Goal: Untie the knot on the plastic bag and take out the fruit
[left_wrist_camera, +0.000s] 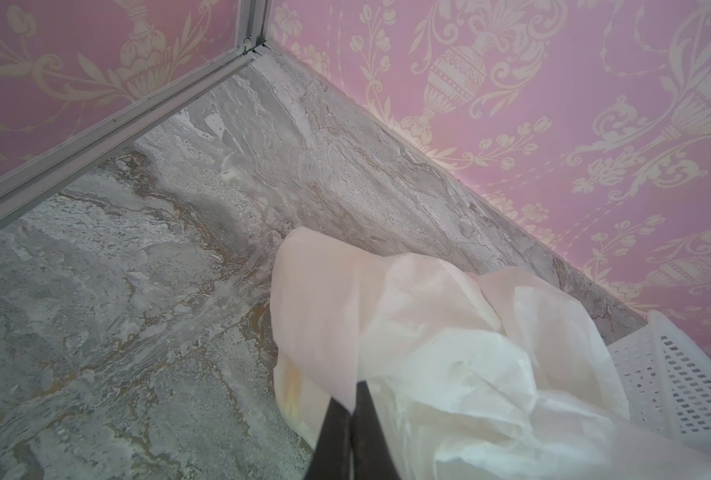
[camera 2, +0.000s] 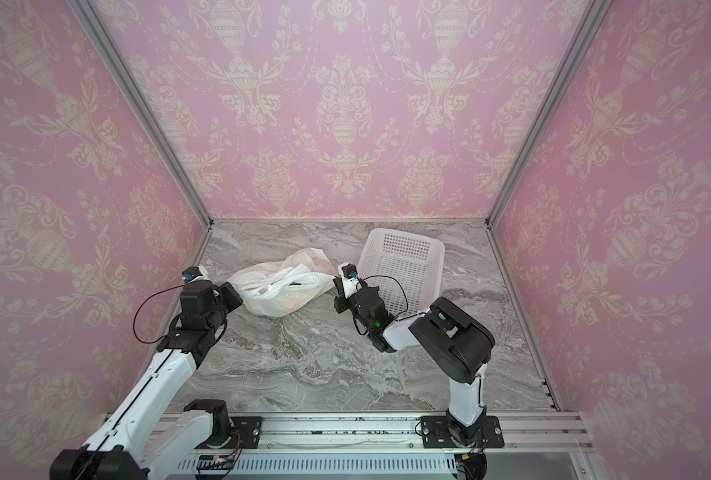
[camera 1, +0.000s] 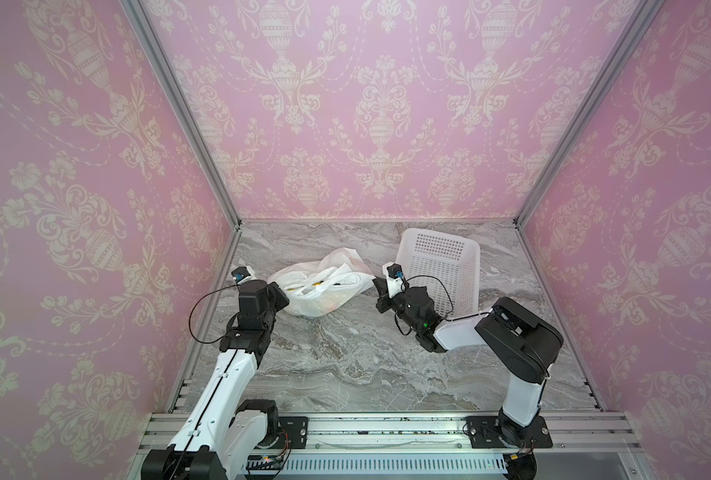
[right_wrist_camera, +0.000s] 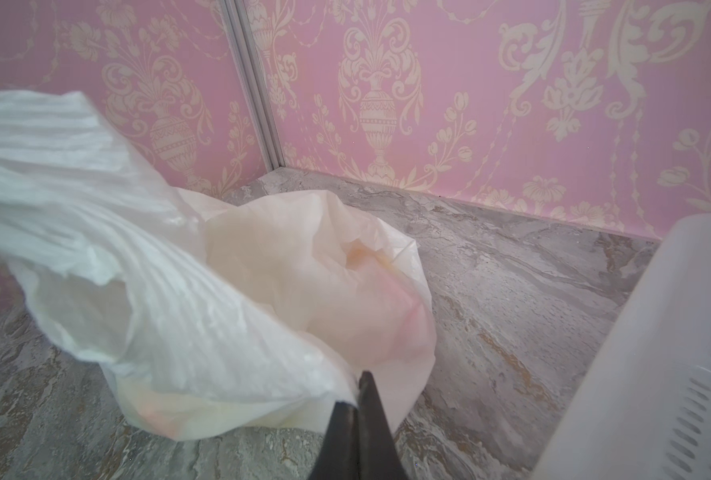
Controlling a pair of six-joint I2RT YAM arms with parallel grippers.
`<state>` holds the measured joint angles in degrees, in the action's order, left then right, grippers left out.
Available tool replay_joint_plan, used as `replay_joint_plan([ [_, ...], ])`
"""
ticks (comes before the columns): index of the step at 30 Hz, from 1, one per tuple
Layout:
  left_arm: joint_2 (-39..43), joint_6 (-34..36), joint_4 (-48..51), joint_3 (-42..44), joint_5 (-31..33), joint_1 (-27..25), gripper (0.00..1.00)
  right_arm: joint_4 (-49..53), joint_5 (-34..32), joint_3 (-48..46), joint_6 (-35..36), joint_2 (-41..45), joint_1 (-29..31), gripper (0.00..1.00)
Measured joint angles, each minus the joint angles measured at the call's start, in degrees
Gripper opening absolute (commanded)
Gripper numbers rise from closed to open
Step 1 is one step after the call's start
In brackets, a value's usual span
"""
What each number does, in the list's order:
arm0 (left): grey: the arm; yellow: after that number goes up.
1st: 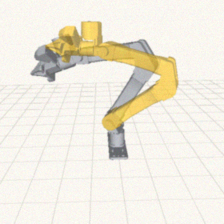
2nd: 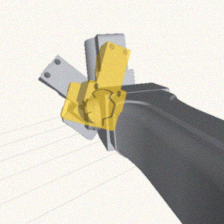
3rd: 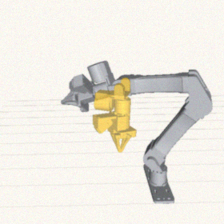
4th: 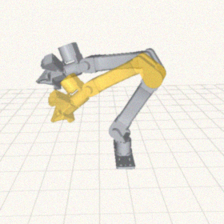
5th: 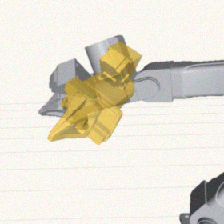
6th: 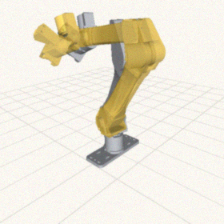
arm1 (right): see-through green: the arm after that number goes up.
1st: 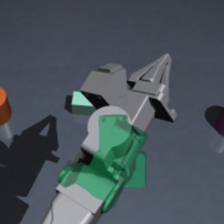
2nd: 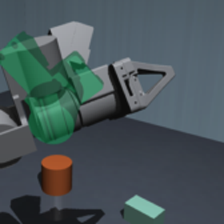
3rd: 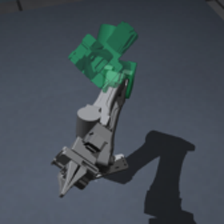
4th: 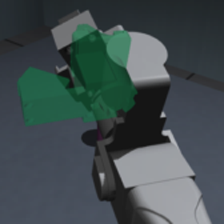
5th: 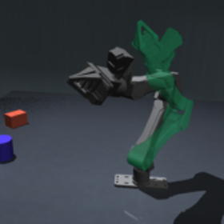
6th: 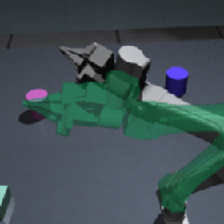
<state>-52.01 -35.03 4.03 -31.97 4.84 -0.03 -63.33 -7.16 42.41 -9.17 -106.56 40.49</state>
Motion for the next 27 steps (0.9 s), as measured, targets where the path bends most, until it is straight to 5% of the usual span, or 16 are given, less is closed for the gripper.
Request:
replay_joint_plan([
  [15, 3.17, -3.26, 0.37, 1.84, -0.92, 4.96, 0.0, -2.27, -0.28, -2.36, -7.04, 0.46, -2.29, 0.01],
  [23, 3.17, -3.45, -1.44, 2.19, -5.7, 5.49, 0.0, -3.52, 2.16, -6.45, -6.32, 4.09, -2.54, 0.62],
  [27, 3.15, -3.45, -3.28, 2.19, -8.61, 5.38, 0.0, -4.42, 5.6, -8.63, -2.19, 8.76, -0.66, 0.78],
])
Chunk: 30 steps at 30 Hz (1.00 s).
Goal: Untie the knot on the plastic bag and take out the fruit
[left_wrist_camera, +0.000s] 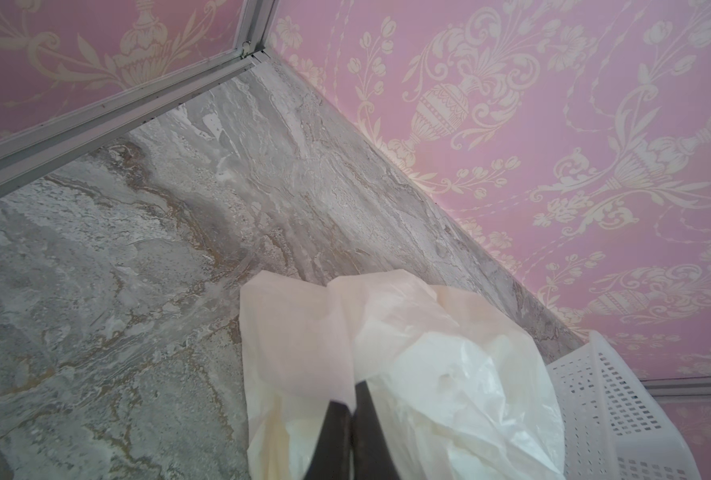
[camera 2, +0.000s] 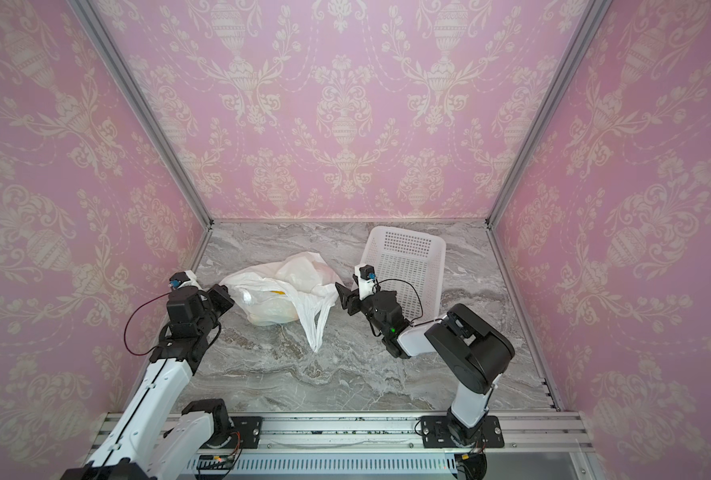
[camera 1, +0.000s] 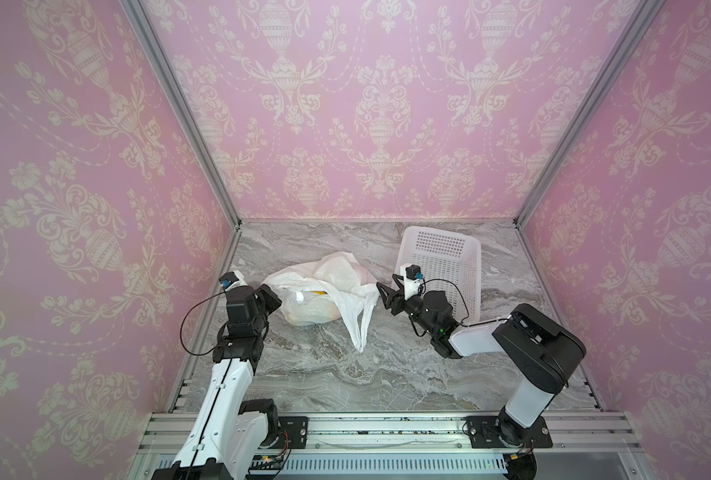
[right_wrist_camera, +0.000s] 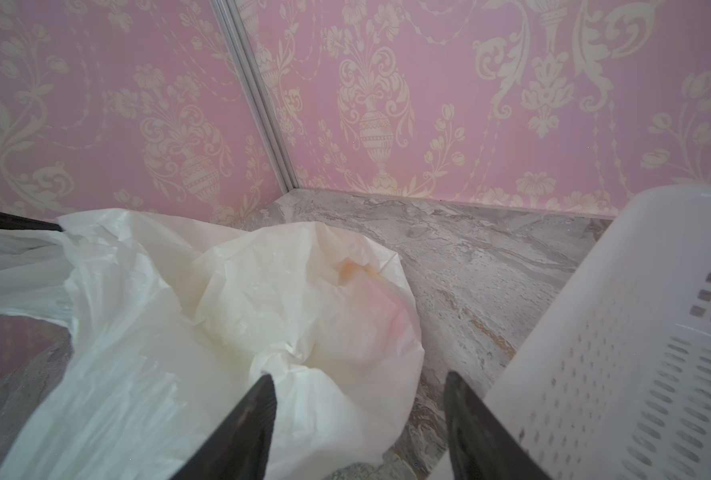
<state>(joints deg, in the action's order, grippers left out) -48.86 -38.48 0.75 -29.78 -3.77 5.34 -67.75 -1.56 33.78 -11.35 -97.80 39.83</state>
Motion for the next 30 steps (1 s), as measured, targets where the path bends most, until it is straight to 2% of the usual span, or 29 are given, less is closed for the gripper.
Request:
replay_joint_plan([
  [3, -0.11, 0.04, -0.81, -0.02, -0.96, -0.79, 0.0, -1.75, 2.12, -1.7, 5.6, 2.93, 2.84, 0.89],
  [7, -0.37, 0.09, -1.07, -0.02, -1.14, -1.46, 0.0, -3.61, 1.57, -5.66, 10.97, 6.16, 4.28, 1.0],
  [10, -0.37, 0.09, -1.03, -0.02, -0.94, -1.46, 0.0, -2.8, 0.79, -8.33, 15.58, 9.09, 3.54, 1.0],
  [15, -0.48, 0.13, -0.87, -0.02, -0.33, -1.46, 0.0, 5.07, 0.74, -8.04, 26.12, 14.12, 3.8, 1.0],
  [20, -2.27, 0.24, -0.81, -0.02, 0.74, -1.38, 0.0, 7.93, 1.7, -10.1, 35.54, 14.78, 5.33, 1.0],
  [30, -4.7, 0.24, -0.7, -0.02, 1.33, -0.63, 0.0, 13.66, 4.35, -12.48, 48.61, 16.48, 7.54, 1.0],
])
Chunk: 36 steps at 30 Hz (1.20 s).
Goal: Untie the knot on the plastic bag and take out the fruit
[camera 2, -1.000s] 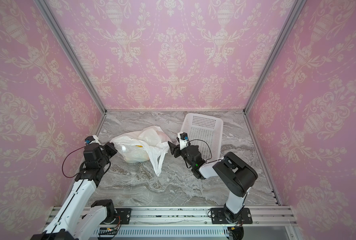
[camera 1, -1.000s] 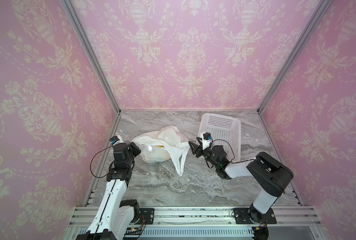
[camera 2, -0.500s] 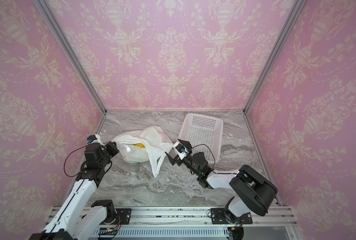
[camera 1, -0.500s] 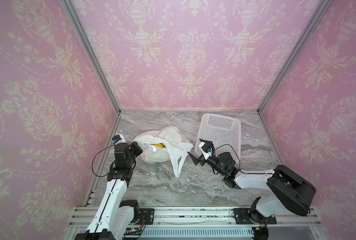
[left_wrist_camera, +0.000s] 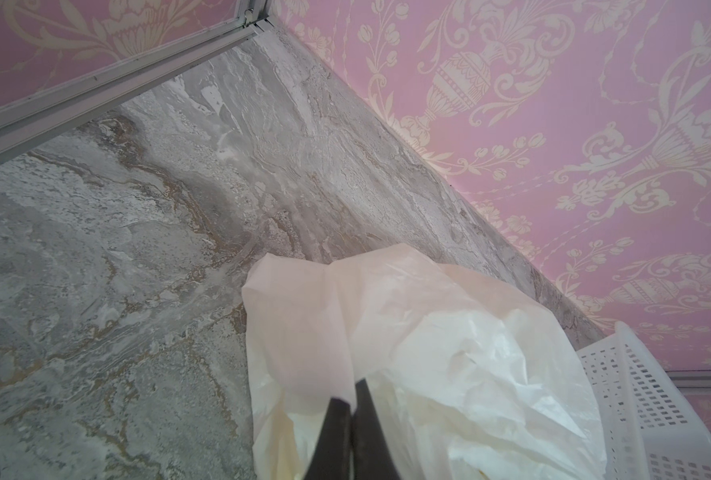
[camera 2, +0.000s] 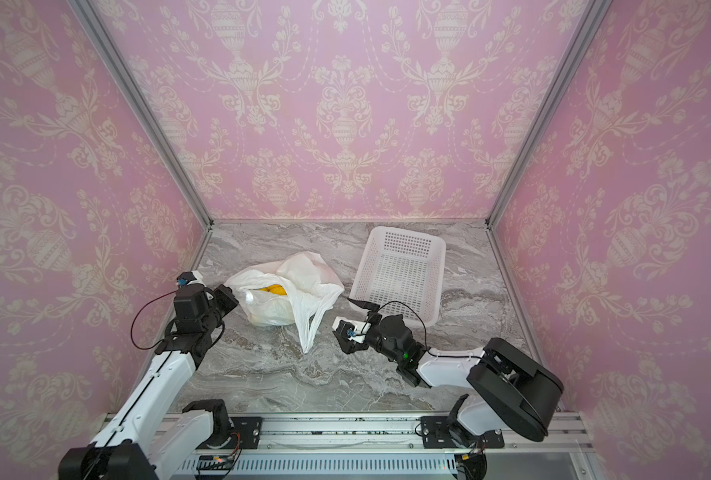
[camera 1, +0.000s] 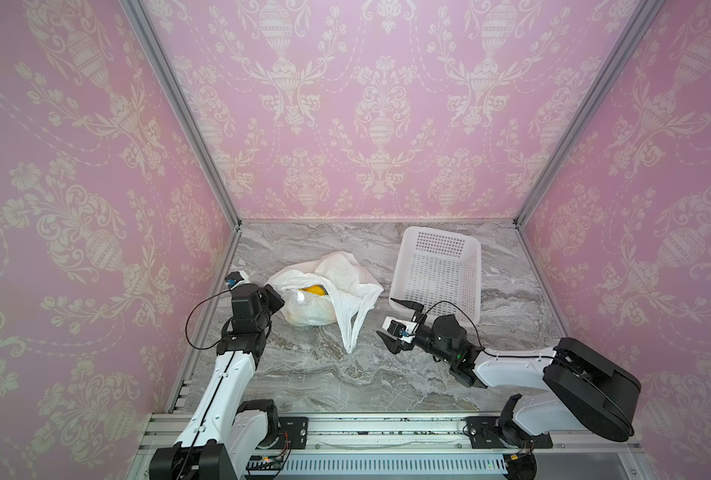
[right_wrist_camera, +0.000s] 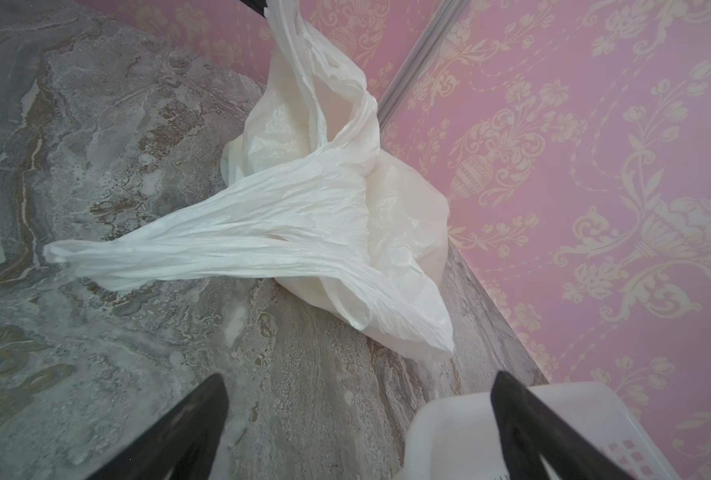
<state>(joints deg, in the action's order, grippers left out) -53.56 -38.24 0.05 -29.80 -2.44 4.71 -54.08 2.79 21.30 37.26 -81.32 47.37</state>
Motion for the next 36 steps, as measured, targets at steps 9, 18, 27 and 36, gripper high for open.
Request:
replay_joint_plan([
  [9, -0.02, -0.02, 0.0, 0.0, -0.02, 0.11, 0.01, -5.88, -5.53, 4.04, 9.77, -13.64, 6.86, 1.0],
  [18, -0.02, -0.04, 0.0, 0.0, -0.24, 0.22, 0.01, -13.2, -13.66, 13.79, 12.41, -26.58, 12.83, 0.91],
  [27, 0.57, -0.04, -0.02, 0.0, -0.26, 0.39, 0.02, -6.56, -16.46, 18.18, 4.72, -18.1, 11.5, 0.95],
  [36, 1.07, -0.04, -0.02, 0.0, -0.26, 0.39, 0.03, -4.44, -25.27, 21.14, 0.07, -18.82, 11.65, 0.97],
])
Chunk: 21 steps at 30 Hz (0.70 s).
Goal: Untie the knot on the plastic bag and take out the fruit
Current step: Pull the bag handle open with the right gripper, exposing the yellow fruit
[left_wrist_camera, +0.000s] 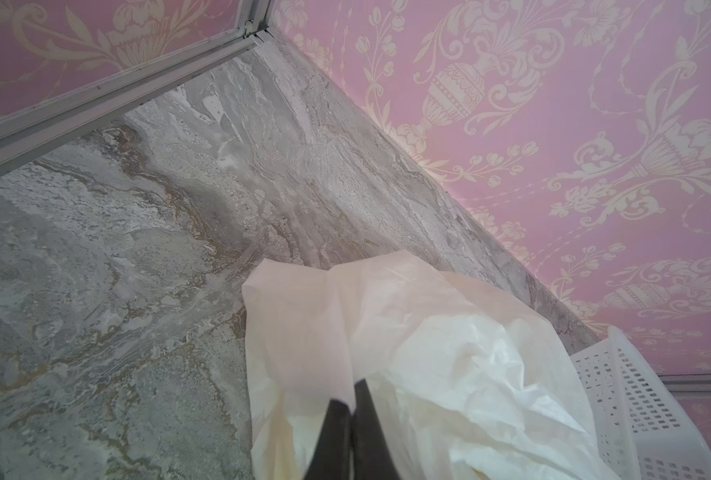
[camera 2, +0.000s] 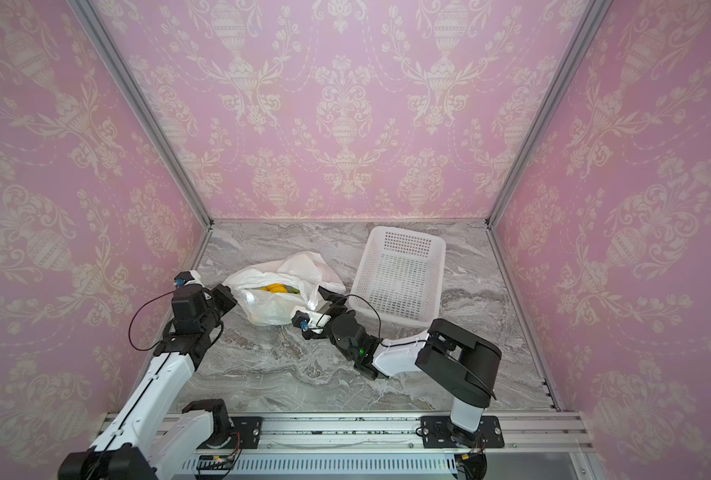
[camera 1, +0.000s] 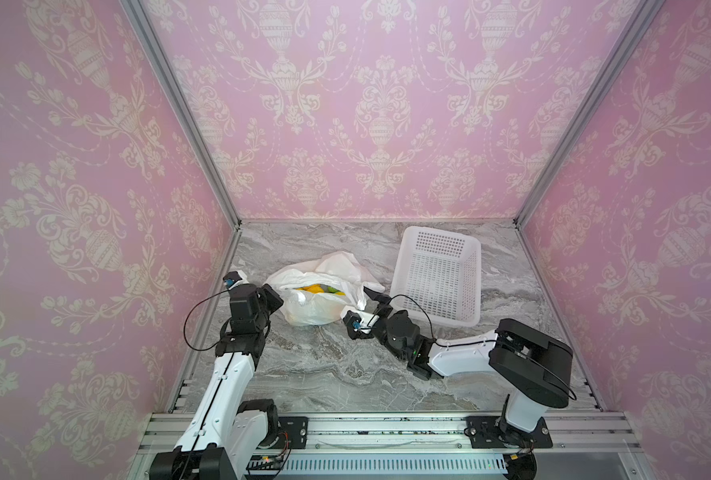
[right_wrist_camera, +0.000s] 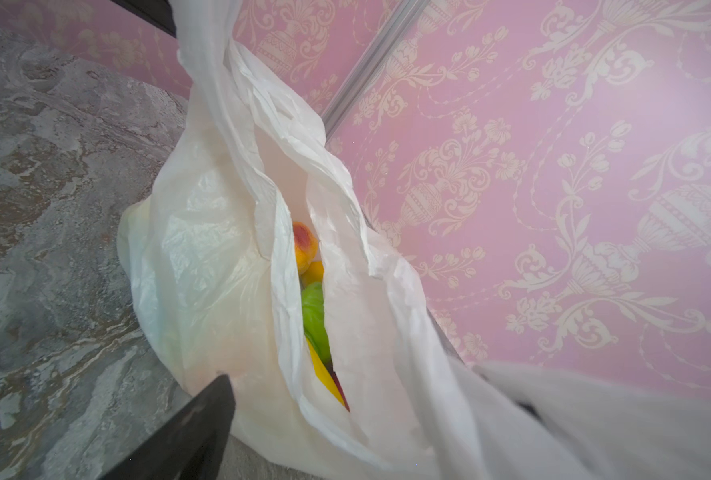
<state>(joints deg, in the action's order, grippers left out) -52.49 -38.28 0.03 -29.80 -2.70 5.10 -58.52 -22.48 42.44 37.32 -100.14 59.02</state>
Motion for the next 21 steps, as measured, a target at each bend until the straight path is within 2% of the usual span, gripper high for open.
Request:
replay_joint_plan([
  [5, 0.0, 0.0, 0.0, 0.0, -0.09, 0.0, 0.03, -1.51, -4.42, -0.98, -1.2, 0.81, -0.02, 0.98],
  [15, 0.02, 0.0, 0.0, 0.0, -0.59, 0.0, 0.04, 1.03, -6.47, -1.95, -4.87, 6.75, -0.02, 0.99],
  [18, 0.02, -0.02, 0.0, 0.0, -0.63, 0.0, 0.04, 1.66, -5.64, -2.34, -6.95, 8.94, -0.02, 0.92],
  [21, 0.02, -0.02, 0.0, 0.0, -0.68, 0.0, 0.04, 2.97, -3.17, -2.32, -9.14, 10.12, -0.02, 0.77],
])
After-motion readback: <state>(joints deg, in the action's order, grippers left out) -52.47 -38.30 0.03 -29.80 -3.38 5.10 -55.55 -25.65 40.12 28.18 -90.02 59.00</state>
